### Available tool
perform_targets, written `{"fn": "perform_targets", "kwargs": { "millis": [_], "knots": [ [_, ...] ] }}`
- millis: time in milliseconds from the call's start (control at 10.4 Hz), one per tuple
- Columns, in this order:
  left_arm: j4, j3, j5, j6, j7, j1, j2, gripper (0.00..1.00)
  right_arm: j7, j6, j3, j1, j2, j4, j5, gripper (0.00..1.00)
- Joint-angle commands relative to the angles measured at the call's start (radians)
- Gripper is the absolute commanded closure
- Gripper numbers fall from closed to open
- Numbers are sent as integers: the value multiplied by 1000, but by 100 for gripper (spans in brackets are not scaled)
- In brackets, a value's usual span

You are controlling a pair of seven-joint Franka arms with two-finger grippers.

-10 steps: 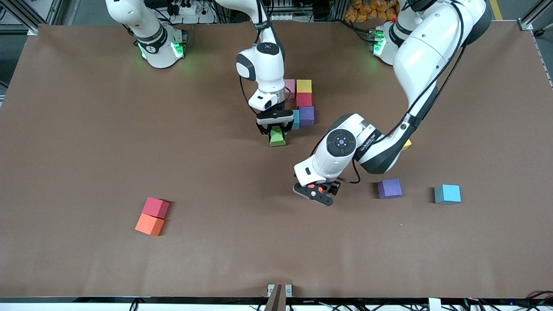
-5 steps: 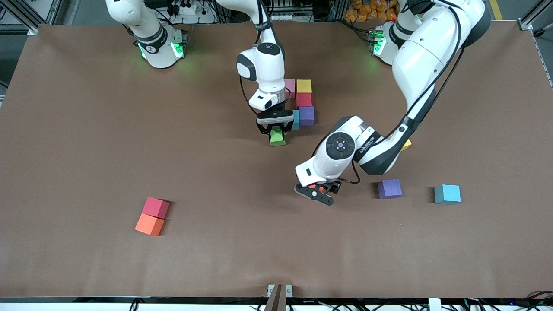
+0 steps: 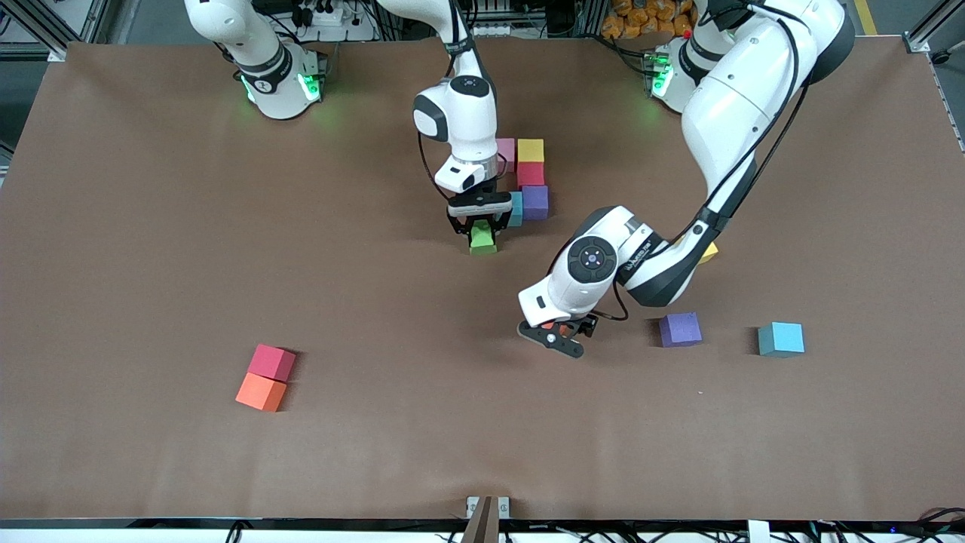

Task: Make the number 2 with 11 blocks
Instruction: 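Release green with the right gripper while the left gripper grasps orange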

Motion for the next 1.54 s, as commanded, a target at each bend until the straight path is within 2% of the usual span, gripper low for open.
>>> {"fn": "perform_targets", "kwargs": {
  "millis": [0, 96, 192, 289, 385, 481, 577, 673, 866, 1154, 1443],
  "knots": [
    [3, 11, 24, 24, -30, -19, 7, 0, 53, 7, -20, 37, -2, -35, -6, 84],
    [8, 11, 23, 25, -46, -25, 15, 0, 53, 7, -20, 37, -2, -33, -6, 79],
    [9, 13, 26, 36, -77, -33, 24, 0, 53, 6, -20, 34, -2, -32, -6, 55],
    [9, 22, 26, 45, -79, -42, 27, 12, 52, 6, -20, 30, -4, -30, -6, 27],
    [9, 34, 26, 47, -79, -50, 27, 32, 53, 4, -19, 27, -4, -29, -6, 1],
    [9, 40, 27, 47, -79, -50, 27, 39, 52, 4, -20, 25, -5, -27, -6, 0],
    [8, 52, 35, 47, -79, -50, 26, 41, 52, 2, -20, 24, -7, -24, -6, 0],
    [6, 54, 47, 47, -77, -47, 21, 51, 50, 1, -20, 22, -8, -21, -6, 0],
    [6, 52, 47, 39, -79, -36, -9, 57, 50, 1, -23, 15, -13, -17, 0, 0],
    [2, 45, 46, -88, -79, -30, -110, 56, 44, -2, -25, -13, -28, -4, 2, 0],
    [-110, 43, 46, -125, -53, -18, -256, 55, 38, -23, -25, -65, -53, 20, 0, 0]
  ]
}}
